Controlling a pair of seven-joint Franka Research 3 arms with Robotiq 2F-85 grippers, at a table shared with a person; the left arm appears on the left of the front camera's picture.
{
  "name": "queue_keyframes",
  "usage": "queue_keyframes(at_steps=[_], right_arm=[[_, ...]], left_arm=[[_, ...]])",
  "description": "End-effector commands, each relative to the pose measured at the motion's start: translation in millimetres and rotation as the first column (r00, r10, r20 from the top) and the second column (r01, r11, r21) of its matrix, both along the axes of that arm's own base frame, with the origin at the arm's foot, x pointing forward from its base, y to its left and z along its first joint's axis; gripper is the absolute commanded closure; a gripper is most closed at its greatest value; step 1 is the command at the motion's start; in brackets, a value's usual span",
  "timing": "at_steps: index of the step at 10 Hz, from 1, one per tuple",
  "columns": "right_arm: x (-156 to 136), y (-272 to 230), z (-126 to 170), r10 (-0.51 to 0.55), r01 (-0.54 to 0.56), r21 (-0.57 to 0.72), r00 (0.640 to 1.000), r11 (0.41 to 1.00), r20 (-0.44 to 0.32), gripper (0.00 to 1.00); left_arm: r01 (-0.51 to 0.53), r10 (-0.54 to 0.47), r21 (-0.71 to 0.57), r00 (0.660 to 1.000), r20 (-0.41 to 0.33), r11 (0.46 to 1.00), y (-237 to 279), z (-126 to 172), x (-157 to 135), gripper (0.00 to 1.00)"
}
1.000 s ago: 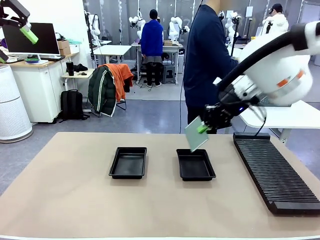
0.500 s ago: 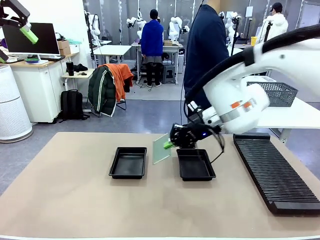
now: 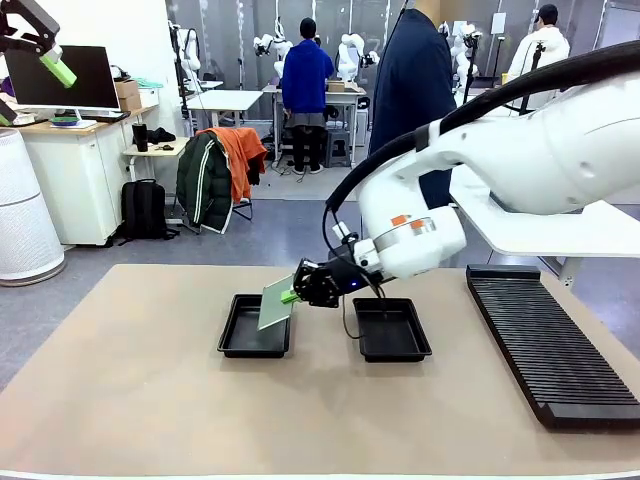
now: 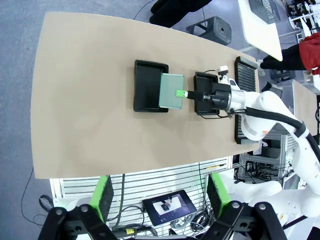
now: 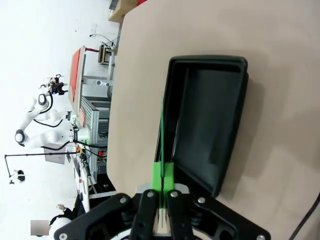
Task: Inspect and transfer BCBs to ESD trays.
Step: Pick up the Blank PCB from the PCB Rack and place it in the left ESD tray.
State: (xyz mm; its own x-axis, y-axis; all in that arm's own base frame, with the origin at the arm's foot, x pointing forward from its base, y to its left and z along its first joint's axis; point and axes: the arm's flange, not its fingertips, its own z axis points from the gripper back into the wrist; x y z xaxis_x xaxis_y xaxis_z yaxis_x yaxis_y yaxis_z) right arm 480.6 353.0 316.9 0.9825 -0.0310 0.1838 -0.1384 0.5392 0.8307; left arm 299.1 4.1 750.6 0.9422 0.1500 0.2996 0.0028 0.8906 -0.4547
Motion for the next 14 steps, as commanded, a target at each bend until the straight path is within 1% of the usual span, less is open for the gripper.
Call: queue_keyframes(at_steps=[1, 3, 5, 7, 9, 10, 14], right_arm=[[11.3, 25.8, -8.4, -0.059, 0.059, -0.027, 0.998, 0.998, -0.014, 0.98], [16.1, 39.4, -22.3, -0.054, 0.052, -0.039, 0.997, 0.998, -0.048, 0.98], [18.7, 48.9, -32.8, -0.050, 0.047, -0.051, 0.997, 0.998, -0.066, 0.98], [20.9, 57.6, -36.4, -0.041, 0.035, -0.077, 0.996, 0.996, -0.078, 0.98], [22.3, 59.7, -33.4, -0.039, 0.030, -0.092, 0.995, 0.995, -0.096, 0.98], [14.3, 51.4, -40.8, -0.019, 0.015, -0.054, 0.997, 0.998, -0.081, 0.98], [14.3, 51.4, -40.8, -0.019, 0.015, -0.054, 0.997, 0.998, -0.081, 0.98]], left_arm=[[-0.004, 0.004, -0.001, 1.000, 0.000, 1.000, 0.6, -0.9, 0.5, 0.00], [-0.004, 0.004, -0.001, 1.000, 0.000, 1.000, 0.6, -0.9, 0.5, 0.00], [-0.004, 0.004, -0.001, 1.000, 0.000, 1.000, 0.6, -0.9, 0.5, 0.00], [-0.004, 0.004, -0.001, 1.000, 0.000, 1.000, 0.6, -0.9, 0.5, 0.00], [-0.004, 0.004, -0.001, 1.000, 0.000, 1.000, 0.6, -0.9, 0.5, 0.00], [-0.004, 0.004, -0.001, 1.000, 0.000, 1.000, 0.6, -0.9, 0.5, 0.00], [-0.004, 0.004, -0.001, 1.000, 0.000, 1.000, 0.6, -0.9, 0.5, 0.00]])
